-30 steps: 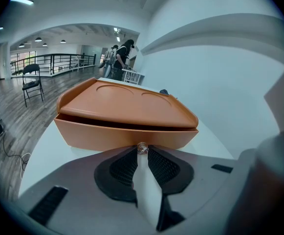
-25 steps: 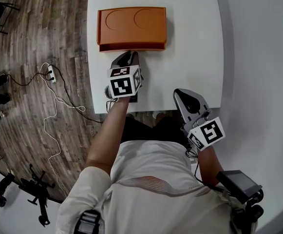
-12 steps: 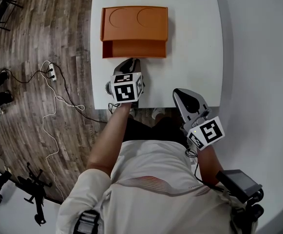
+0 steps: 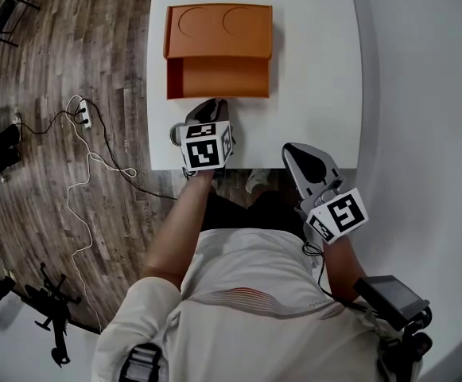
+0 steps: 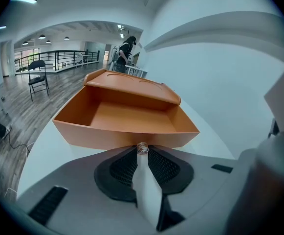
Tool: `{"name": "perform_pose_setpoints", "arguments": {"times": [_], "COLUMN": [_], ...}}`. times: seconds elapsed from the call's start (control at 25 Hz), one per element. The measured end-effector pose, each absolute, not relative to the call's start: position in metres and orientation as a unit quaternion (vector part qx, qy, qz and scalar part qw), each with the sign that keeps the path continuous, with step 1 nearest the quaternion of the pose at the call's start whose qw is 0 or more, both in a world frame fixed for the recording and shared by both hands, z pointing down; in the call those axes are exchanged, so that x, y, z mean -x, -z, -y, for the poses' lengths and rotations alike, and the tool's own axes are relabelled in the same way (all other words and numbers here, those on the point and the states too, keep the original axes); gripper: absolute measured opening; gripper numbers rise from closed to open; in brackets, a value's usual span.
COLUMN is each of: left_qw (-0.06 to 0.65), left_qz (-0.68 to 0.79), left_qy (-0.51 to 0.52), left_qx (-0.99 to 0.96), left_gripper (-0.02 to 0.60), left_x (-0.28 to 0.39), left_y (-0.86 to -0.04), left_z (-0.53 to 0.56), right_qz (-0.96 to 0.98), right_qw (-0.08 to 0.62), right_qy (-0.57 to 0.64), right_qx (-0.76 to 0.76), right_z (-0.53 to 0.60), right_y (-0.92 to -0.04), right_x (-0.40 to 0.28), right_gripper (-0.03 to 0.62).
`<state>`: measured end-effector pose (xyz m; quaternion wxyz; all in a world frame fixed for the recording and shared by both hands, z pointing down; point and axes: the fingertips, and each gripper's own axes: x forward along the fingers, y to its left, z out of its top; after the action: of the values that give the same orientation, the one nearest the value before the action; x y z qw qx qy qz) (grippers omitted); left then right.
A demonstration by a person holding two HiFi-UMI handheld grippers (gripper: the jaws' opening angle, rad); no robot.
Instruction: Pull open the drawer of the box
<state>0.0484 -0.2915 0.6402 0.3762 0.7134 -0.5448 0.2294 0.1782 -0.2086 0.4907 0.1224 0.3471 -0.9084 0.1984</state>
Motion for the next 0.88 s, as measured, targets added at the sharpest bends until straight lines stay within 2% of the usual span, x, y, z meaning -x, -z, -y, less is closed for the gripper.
{"name": "perform_pose_setpoints", "arguments": {"times": [0.88], "left_qw": [0.381], "left_qz": [0.548], "left_qy": [-0.232], "left_qx": [-0.707], "left_gripper": [0.08], "left_x": [-0.047], "left_y": [-0.648], "left_z": [0.279], "right_qz": [0.908], "right_qw": [0.12], "right_qy": [-0.201], "right_qx": [-0.347], "right_z": [0.204], "right_y": [-0.495], "right_x": [-0.178], "right_gripper": [0.003]}}
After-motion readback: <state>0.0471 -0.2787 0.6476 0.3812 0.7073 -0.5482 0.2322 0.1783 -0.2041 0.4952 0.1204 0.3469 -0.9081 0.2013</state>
